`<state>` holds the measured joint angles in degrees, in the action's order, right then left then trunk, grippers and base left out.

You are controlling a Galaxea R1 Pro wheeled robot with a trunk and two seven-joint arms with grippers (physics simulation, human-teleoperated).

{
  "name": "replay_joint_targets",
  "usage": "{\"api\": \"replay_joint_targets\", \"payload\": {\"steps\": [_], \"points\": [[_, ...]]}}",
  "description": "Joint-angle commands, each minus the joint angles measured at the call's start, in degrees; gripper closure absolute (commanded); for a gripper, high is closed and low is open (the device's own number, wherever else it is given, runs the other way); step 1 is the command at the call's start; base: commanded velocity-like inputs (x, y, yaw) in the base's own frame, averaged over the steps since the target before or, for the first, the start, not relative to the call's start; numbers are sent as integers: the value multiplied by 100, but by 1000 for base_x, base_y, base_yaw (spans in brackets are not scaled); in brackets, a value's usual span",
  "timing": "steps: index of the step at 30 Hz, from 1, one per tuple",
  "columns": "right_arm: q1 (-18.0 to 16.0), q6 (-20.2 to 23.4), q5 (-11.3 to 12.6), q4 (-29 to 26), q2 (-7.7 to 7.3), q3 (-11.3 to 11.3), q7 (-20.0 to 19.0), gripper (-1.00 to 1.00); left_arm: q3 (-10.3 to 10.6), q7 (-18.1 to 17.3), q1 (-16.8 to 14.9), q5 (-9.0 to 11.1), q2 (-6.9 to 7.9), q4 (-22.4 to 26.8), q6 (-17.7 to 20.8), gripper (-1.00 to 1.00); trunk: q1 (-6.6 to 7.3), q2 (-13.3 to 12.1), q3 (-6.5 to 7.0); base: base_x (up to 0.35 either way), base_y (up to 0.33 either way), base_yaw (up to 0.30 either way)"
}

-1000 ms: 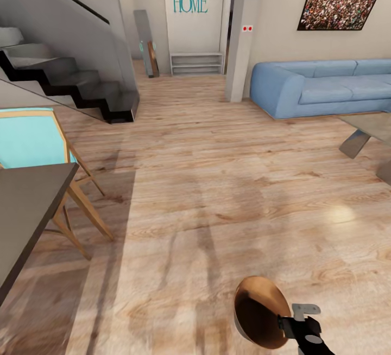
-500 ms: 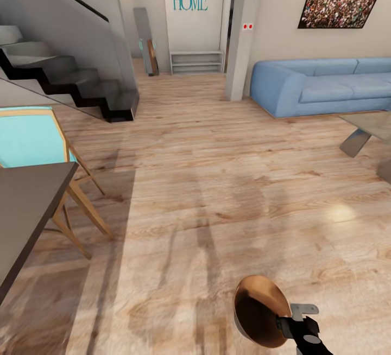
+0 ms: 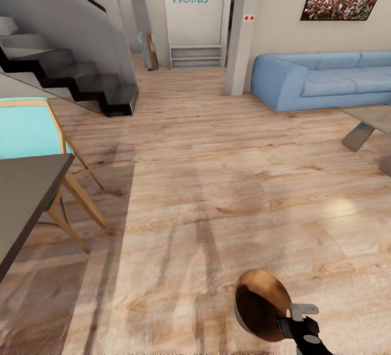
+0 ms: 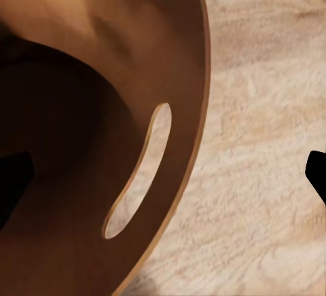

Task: Put the three can of soda from the living room inside the tash can in the kitchen.

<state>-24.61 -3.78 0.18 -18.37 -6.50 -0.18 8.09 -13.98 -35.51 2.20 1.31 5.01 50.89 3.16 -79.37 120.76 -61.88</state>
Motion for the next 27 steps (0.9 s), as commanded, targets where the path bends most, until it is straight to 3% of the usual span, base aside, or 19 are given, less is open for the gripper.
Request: {"api": "replay_joint_targets", "payload": {"steps": [1, 14, 27], "points": [[0, 0, 0, 0, 0, 0, 0, -100, 0, 0, 0, 1, 0, 0, 0, -100, -23, 42, -28, 0, 0, 0], [0, 0, 0, 0, 0, 0, 0, -100, 0, 0, 0, 1, 0, 0, 0, -100, -308, 563, -380, 0, 0, 0], [0, -11, 0, -3, 0, 0, -7, -100, 0, 0, 0, 1, 0, 0, 0, -100, -308, 563, -425, 0, 0, 0]]}}
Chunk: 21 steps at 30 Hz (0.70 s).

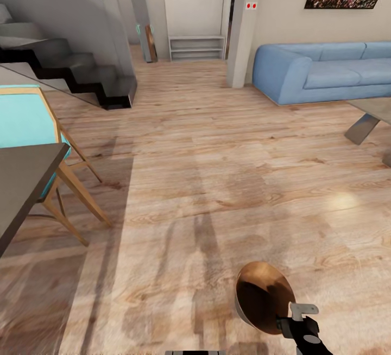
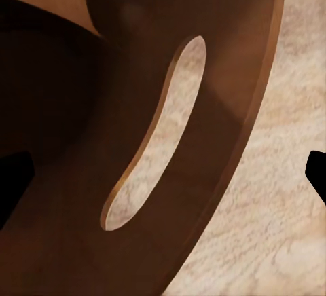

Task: Put the three can of soda from the living room inside the tash can in the kitchen.

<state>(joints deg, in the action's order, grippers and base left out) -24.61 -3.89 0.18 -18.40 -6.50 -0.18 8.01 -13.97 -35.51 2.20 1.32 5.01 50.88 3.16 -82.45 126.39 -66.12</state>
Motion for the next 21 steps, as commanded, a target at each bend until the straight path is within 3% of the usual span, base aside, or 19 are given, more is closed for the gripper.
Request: {"api": "replay_joint_targets", "payload": {"steps": [1, 2, 3, 21], "points": [[0, -1, 0, -1, 0, 0, 0, -100, 0, 0, 0, 0, 0, 0, 0, -100, 0, 0, 0, 0, 0, 0], [0, -2, 0, -2, 0, -2, 1, -100, 0, 0, 0, 0, 0, 0, 0, -100, 0, 0, 0, 0, 0, 0], [0, -4, 0, -3, 0, -1, 3, 100, 0, 0, 0, 0, 0, -1, 0, -100, 0, 0, 0, 0, 0, 0], [0, 2, 0, -6, 0, -1, 4, 100, -8, 0, 0, 0, 0, 1, 0, -100, 0, 0, -1, 0, 0, 0]]}}
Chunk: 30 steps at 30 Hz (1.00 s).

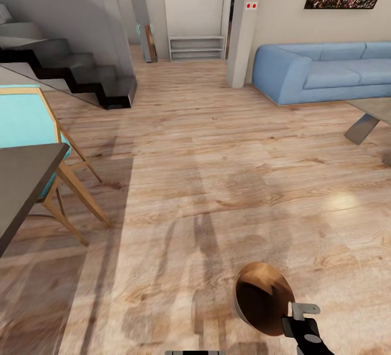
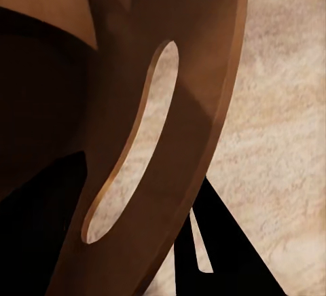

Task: Put the three can of soda from the living room inside the tash can in the kitchen.

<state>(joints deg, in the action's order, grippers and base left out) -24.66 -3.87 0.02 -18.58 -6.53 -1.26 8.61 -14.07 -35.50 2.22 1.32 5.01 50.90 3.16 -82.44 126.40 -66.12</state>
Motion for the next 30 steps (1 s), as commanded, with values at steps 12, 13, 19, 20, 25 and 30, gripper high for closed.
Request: {"api": "replay_joint_targets", "payload": {"steps": [12, 13, 19, 20, 25, 30], "points": [[5, 63, 16, -605, 2, 100, -61, 100, -668, -1327, -2, -1, 86, 412, 9, -100, -1, 0, -1, 0, 0, 0], [5, 75, 16, -633, 2, 100, -61, 100, -675, -1330, -2, -1, 86, 414, 9, -100, -1, 0, -1, 0, 0, 0], [75, 847, 35, -1494, -4, 85, -61, 100, -699, -1344, -2, -1, 88, 420, 9, -100, -1, 0, -1, 0, 0, 0], [89, 925, 39, -1588, -5, 85, -61, 100, -699, -1344, -2, -1, 88, 420, 9, -100, -1, 0, -1, 0, 0, 0], [138, 1545, 52, -2166, -6, 83, -61, 100, -702, -1345, -2, -7, 88, 420, 9, -100, -1, 0, -1, 0, 0, 0], [203, 2748, 51, -3231, -6, 78, -61, 100, -702, -1345, -2, -9, 88, 414, 9, -100, -1, 0, -1, 0, 0, 0]]}}
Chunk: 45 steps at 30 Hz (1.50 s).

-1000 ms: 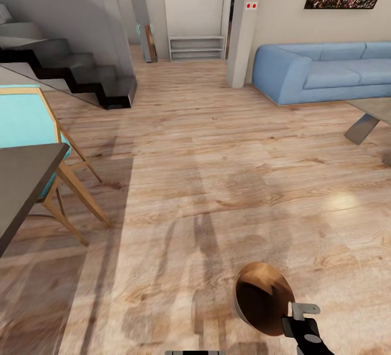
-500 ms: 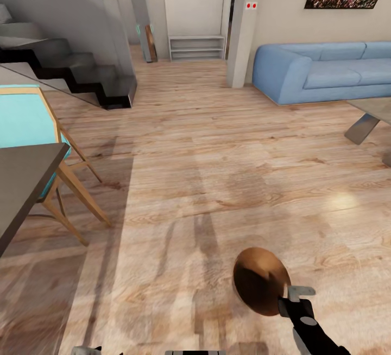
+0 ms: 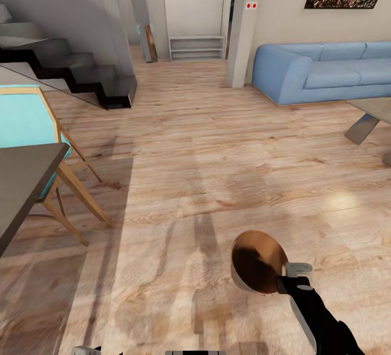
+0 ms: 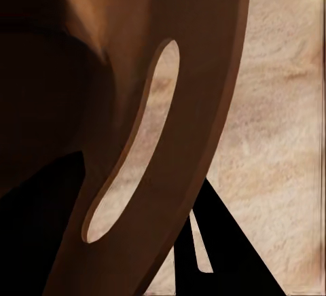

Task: Put the three can of soda from the living room inside the tash can in the kitchen.

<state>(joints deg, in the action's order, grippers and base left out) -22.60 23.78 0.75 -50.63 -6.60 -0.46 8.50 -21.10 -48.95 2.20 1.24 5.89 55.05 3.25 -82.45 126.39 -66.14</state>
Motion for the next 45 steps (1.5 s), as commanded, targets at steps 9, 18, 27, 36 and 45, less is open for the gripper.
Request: {"api": "replay_joint_targets", "payload": {"steps": [9, 18, 27, 36, 45], "points": [[34, 2014, -28, -1342, -19, -27, -52, 100, 0, 1, 0, -8, 0, -3, 0, -100, 0, 0, 1, 0, 0, 0], [36, 3036, -29, -1483, -155, -719, -584, 100, -49, 16, 0, -10, 0, -11, 7, -100, 0, 0, 1, 0, 0, 0], [37, 3139, -34, -1485, -174, -813, -1016, 100, -73, 17, 0, -13, 0, -12, 9, -100, 0, 0, 1, 0, 0, 0], [37, 3149, -40, -1485, -175, -815, -1026, 100, -79, 17, 0, -12, 0, -13, 9, -100, 0, 0, 43, 0, 0, 0], [37, 3150, -38, -1485, -169, -815, -1026, 100, -85, 17, 0, -12, 0, -18, 9, -100, 0, 0, 125, 0, 0, 0]]}}
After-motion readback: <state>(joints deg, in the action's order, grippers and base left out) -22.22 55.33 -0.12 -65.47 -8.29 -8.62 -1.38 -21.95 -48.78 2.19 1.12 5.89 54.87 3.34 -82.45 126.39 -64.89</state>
